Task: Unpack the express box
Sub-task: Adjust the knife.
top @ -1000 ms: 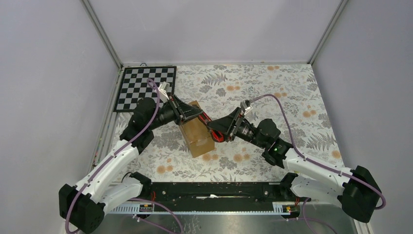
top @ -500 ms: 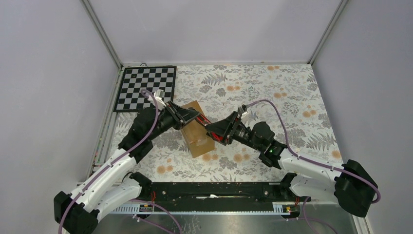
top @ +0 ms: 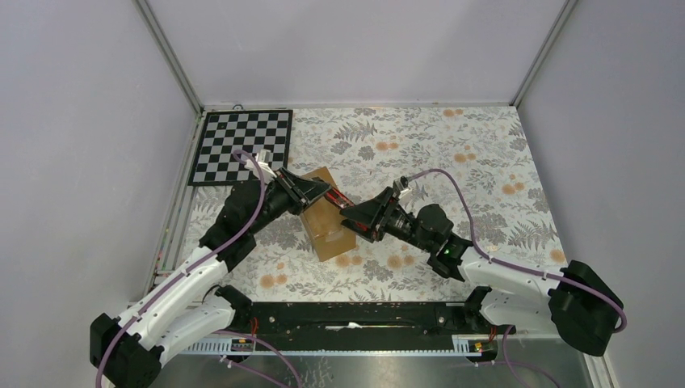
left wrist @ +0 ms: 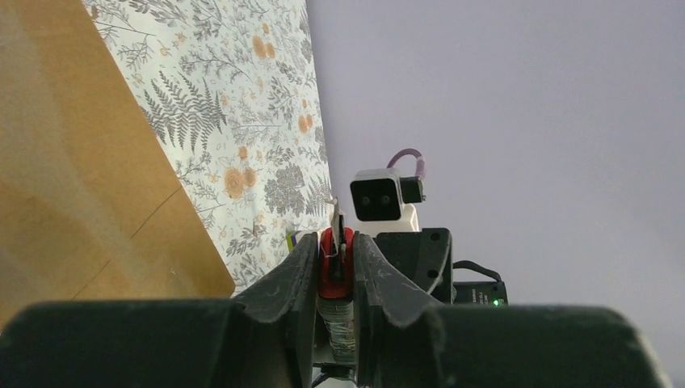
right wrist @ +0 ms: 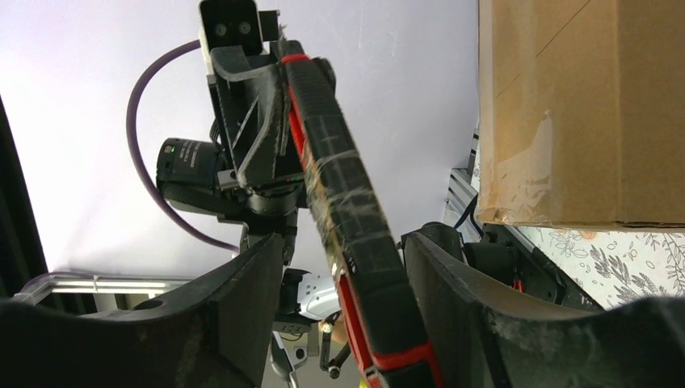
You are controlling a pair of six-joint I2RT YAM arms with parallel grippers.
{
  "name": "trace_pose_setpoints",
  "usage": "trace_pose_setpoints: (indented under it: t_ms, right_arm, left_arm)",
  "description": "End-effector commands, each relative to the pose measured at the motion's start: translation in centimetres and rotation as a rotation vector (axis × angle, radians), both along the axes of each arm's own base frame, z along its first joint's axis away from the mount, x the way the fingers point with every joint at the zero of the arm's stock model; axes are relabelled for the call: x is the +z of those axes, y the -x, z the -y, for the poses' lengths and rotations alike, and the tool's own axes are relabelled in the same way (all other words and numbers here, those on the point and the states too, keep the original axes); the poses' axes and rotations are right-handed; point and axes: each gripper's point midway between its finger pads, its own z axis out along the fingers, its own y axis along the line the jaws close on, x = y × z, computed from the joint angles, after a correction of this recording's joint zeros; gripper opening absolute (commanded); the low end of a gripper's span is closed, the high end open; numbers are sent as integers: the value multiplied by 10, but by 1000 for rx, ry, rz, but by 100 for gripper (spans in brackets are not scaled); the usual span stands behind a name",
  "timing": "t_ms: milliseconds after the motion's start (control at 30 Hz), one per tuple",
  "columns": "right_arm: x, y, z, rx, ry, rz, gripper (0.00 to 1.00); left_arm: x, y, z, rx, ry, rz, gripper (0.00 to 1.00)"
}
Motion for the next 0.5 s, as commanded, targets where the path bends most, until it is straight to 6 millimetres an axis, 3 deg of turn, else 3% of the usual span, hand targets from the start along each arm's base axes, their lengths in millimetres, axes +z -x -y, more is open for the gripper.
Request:
trace_pose_setpoints:
  t_ms: [0,67,233,300,333,400,467]
  right_arm:
    - [33,-8,-2,-46,-91,43,61]
    - [28,-11,1,-69,-78,33,52]
    - [11,-18,12,-143,-20,9,2]
    - [4,-20,16,-164,11,3,0]
    - [4,-19,17,-167,16,5,0]
    - [2,-17,19,-165,28,3,0]
    - [-5,-13,26,-169,66,-9,0]
  left_arm:
    - [23,-1,5,0,52,80,0]
    - [22,1,6,-9,47,79,0]
    - [19,5,6,-28,20,78,0]
    - [15,7,6,-38,-4,66,3]
    - [13,9,6,-44,-16,63,12]
    - [10,9,3,-40,-52,56,49]
    - [0,11,-5,-25,-131,28,74]
